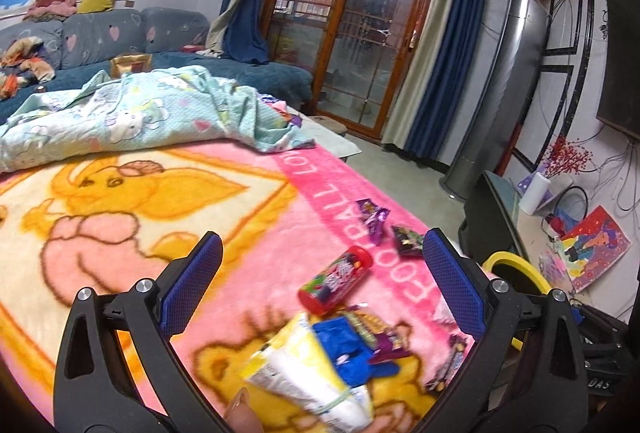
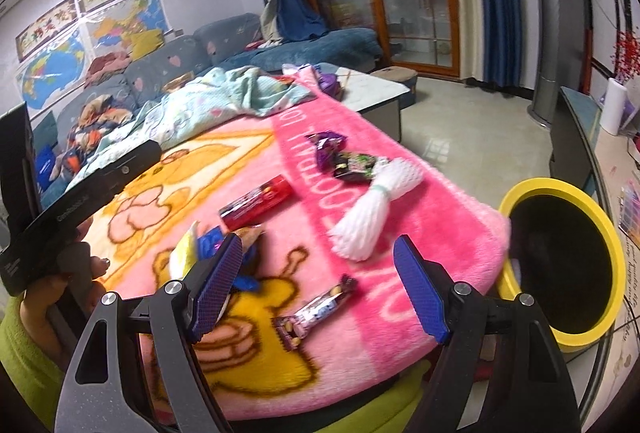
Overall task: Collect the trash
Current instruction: 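Move both tools back over the blanket toward the remaining trash, then grasp the yellow snack bag with the left tool while the right tool grasps a purple candy wrapper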
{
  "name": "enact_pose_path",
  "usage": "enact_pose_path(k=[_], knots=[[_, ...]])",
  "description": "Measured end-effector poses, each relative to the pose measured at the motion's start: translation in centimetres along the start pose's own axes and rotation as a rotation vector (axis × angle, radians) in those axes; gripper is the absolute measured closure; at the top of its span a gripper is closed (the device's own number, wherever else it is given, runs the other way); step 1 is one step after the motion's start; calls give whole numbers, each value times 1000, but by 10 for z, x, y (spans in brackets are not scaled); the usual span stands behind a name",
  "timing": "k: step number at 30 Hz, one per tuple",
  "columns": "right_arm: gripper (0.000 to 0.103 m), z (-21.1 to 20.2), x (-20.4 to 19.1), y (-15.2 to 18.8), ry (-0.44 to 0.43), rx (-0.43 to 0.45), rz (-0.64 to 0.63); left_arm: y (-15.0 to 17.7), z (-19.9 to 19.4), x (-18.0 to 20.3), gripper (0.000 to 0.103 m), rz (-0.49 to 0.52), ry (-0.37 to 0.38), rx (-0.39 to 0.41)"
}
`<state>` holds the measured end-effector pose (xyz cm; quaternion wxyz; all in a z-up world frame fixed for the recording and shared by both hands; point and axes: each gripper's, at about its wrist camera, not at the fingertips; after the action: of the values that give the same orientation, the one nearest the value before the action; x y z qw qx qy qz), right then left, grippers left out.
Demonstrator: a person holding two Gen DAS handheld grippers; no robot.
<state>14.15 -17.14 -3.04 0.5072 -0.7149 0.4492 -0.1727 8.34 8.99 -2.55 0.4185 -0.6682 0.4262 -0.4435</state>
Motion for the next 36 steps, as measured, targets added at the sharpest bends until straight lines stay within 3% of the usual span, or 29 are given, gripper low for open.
enact_pose_path(k=[10,20,29,34,36], knots=[[28,19,-24,10,-61,-56,-5,16,-3,-36,11,-43,-34,-97],[29,55,-33,20,-114,-157,63,44,-4,-58,12,-164,65,-271],[50,87,-34,26,-187,-240,164,61,1,-58,27,-234,135,-364],[81,95,-31,28,-224,-269,179,70,8,-52,27,-249,164,-418],[81,94,-30,29,-228,-269,167,75,11,-48,27,-256,169,-438]])
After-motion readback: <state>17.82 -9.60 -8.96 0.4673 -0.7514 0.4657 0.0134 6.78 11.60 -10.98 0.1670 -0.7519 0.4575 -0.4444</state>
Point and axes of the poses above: each gripper's, at about its wrist camera, not at the fingertips, and z roughly the way its jaws point, x to its right, y to its underside, and after that the axes turned 13 degrees about x, right-handed
